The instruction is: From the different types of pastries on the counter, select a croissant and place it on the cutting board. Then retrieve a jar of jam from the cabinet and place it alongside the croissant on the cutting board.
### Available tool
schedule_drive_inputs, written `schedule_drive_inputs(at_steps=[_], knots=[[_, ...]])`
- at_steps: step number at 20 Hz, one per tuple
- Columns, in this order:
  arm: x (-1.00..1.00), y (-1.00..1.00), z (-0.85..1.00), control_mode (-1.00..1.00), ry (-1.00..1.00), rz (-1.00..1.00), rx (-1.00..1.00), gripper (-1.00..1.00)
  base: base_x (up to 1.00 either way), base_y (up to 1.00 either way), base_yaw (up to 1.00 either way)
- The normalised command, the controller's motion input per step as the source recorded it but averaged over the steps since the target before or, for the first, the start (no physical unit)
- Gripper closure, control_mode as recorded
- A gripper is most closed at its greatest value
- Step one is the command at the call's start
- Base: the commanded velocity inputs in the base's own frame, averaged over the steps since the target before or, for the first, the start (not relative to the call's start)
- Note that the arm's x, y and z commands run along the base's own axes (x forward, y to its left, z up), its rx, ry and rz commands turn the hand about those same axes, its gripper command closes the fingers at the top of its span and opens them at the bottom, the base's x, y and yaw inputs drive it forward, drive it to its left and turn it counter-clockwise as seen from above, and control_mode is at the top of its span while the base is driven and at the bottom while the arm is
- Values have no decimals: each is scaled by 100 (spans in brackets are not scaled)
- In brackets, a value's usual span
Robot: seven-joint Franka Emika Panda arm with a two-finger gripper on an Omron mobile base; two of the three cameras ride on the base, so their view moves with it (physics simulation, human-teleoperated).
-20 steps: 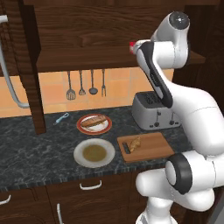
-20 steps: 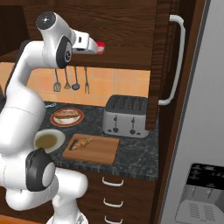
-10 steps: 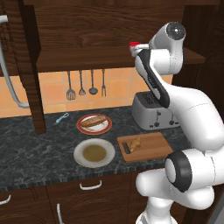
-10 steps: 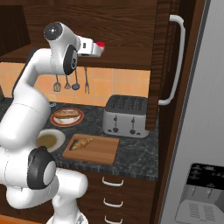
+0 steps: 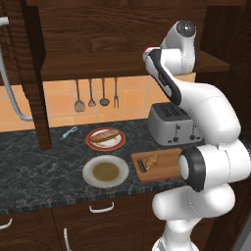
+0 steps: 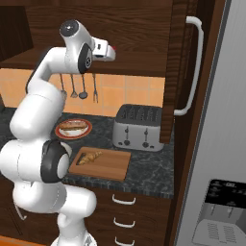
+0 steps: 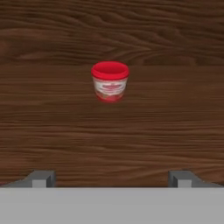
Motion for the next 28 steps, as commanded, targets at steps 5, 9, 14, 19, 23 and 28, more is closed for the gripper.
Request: schedule_drive_inputs(at_steps=[5, 9, 14, 19, 23, 28], knots=[[29, -1, 28, -100, 1, 0, 1, -100, 0, 0, 0], [42, 0, -4, -100, 0, 0, 0, -100, 0, 0, 0], [37, 0, -17, -100, -1, 0, 0, -100, 0, 0, 0], [39, -3, 0, -100, -1, 0, 0, -100, 0, 0, 0], [33, -3, -5, -100, -2, 0, 0, -100, 0, 0, 0], [39, 0, -12, -100, -1, 0, 0, -100, 0, 0, 0]])
